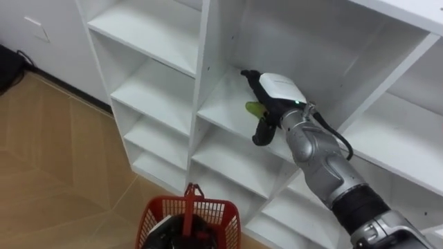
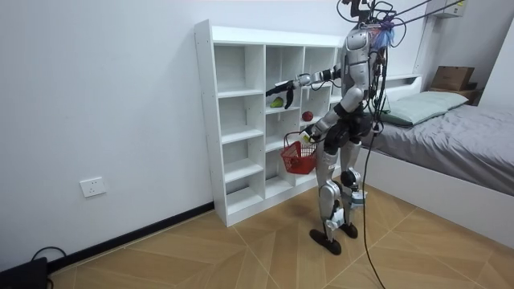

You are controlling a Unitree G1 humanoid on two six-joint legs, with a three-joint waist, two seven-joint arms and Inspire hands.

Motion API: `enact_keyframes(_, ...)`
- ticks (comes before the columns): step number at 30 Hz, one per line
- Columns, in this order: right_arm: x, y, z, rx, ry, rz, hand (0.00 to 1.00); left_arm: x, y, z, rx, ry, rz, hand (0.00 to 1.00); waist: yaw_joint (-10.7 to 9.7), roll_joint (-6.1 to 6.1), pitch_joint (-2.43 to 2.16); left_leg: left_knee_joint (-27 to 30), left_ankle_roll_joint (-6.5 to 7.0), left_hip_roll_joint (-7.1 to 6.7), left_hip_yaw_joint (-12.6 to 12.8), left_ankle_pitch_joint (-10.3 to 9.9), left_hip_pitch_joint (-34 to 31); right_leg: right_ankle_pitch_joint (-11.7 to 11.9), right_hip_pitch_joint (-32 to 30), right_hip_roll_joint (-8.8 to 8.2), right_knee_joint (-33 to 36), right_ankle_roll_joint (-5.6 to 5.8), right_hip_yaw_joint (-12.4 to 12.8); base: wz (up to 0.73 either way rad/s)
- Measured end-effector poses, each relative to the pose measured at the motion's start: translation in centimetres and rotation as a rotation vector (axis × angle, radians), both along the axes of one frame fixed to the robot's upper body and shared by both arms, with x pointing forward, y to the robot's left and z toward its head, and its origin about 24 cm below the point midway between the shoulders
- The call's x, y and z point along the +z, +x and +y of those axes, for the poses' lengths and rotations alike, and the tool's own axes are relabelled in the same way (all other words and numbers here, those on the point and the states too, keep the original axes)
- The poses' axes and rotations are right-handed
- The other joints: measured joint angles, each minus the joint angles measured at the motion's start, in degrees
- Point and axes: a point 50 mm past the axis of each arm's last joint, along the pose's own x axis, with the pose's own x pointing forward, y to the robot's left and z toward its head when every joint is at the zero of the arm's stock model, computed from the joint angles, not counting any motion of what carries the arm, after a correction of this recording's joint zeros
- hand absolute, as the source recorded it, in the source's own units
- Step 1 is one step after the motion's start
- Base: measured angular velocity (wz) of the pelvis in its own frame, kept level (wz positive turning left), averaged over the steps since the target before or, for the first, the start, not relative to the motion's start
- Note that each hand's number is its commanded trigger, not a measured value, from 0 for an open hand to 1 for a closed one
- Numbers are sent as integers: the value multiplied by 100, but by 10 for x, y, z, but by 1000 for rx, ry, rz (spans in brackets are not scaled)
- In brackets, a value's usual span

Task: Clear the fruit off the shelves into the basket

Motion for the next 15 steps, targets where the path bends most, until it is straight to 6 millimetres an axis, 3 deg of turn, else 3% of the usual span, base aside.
enact_keyframes(12,-7,-2,-2,-11,-29,32,0,0,0,-1,11,-6,12,100,30,15,4,46,2,-38,-113,0,68,-13,137,-31,-2,22,-105,4)
enact_keyframes(15,-11,-2,-6,-25,-38,46,0,0,-1,-1,11,-6,21,100,34,48,-19,42,4,-42,-125,-1,96,-20,188,-38,-2,35,-120,0)
